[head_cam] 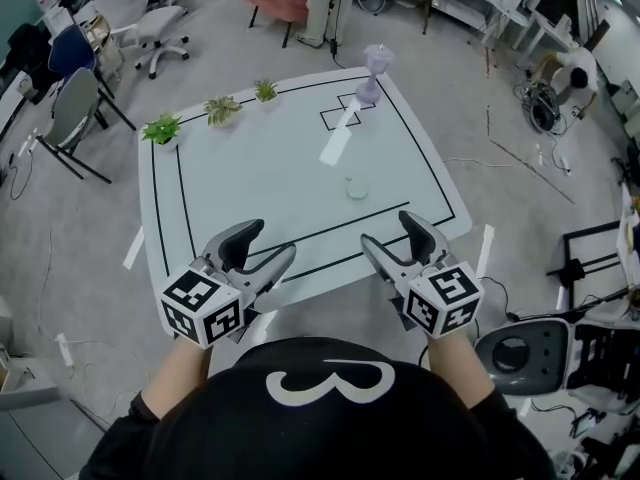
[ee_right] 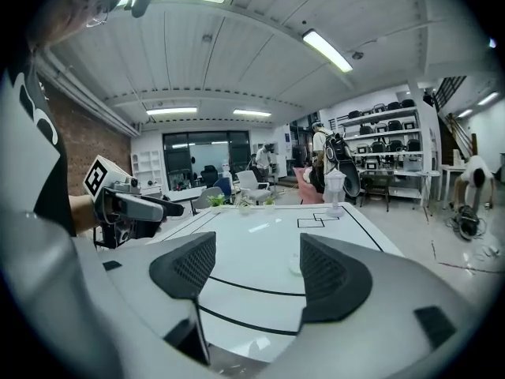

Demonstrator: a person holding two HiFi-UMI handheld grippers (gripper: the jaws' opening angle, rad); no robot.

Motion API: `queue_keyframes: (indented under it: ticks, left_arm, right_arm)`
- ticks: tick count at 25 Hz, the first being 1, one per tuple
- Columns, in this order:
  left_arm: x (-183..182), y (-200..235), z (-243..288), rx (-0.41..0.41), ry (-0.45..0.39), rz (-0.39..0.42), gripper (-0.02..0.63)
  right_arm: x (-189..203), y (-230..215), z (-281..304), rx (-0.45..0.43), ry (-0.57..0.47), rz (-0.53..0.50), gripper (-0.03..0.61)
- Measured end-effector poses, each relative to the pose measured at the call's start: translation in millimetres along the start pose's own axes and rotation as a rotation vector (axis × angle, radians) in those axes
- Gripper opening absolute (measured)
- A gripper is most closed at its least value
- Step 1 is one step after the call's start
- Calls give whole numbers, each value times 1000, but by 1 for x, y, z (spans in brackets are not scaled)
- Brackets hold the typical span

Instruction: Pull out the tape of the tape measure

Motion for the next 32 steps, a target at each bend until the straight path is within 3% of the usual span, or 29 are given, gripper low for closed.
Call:
queue_keyframes:
  ticks: [12,17,32]
  left_arm:
    - [13,25,31,2,62,-52,262]
    - [6,35,43,-35,61,-76,262]
    - [0,50,72,-133,89,-90,262]
  right_arm:
    - [27,-54,64,4,146,-10,313]
    - [41,-77,89,-14,207,19,313]
    - [79,-125,142,-66,410,-47,312]
Point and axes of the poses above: the fingertips, and each gripper's own axes: z forward along the fingers, y to its left, x out of its underside, the point moved 4 cm from there along -z, backward along the fingers, and after that the axes turned 10 degrees about -x, right-handed, at the moved point
